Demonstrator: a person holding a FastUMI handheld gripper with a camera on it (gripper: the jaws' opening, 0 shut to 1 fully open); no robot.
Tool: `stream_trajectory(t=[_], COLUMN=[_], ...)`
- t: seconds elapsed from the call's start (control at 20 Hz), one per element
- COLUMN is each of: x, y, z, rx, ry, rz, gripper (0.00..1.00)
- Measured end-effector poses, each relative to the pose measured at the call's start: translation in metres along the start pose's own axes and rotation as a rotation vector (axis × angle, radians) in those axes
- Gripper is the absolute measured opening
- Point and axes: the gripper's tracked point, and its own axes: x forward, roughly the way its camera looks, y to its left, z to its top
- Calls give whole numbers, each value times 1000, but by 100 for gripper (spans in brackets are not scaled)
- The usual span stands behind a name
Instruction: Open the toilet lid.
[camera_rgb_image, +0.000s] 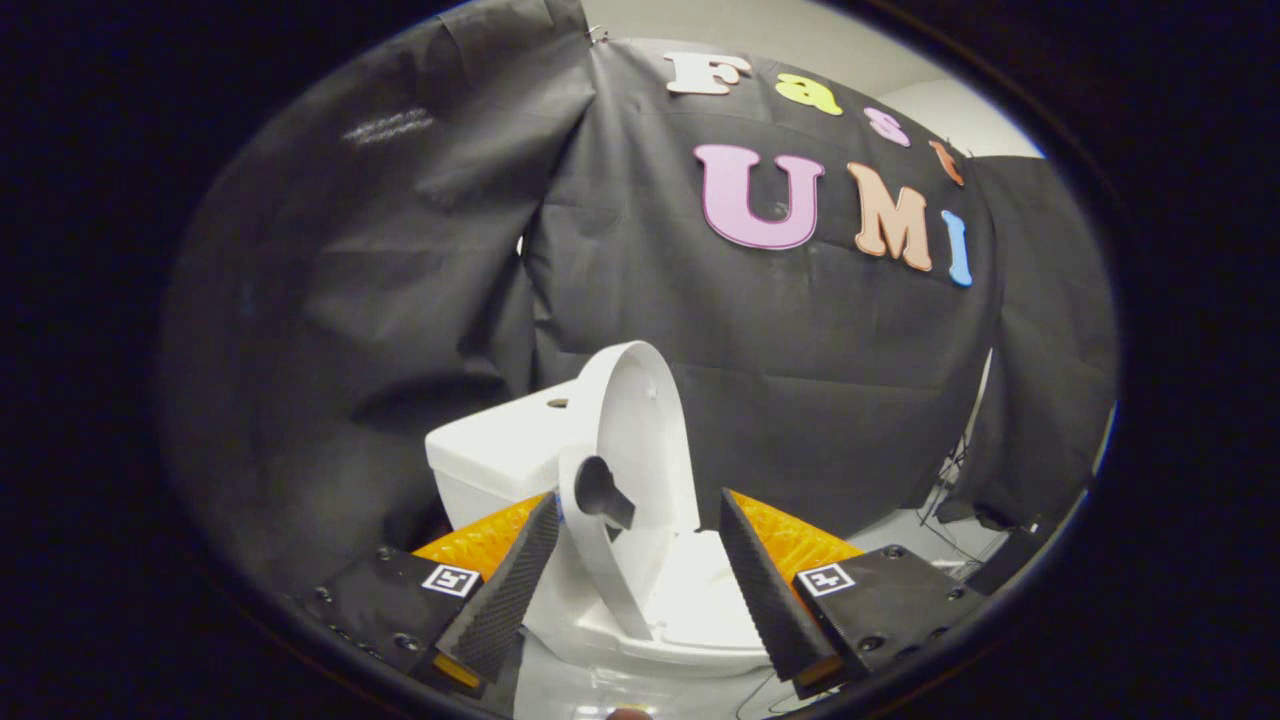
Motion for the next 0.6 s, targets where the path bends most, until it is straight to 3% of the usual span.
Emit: stream_trajectory(t=[0.3,0.6], x=[-22,-39], y=[-13,-48], z=[-11,5], rx=[-13,65], ry=[53,17], rz=[87,110], gripper=[98,98])
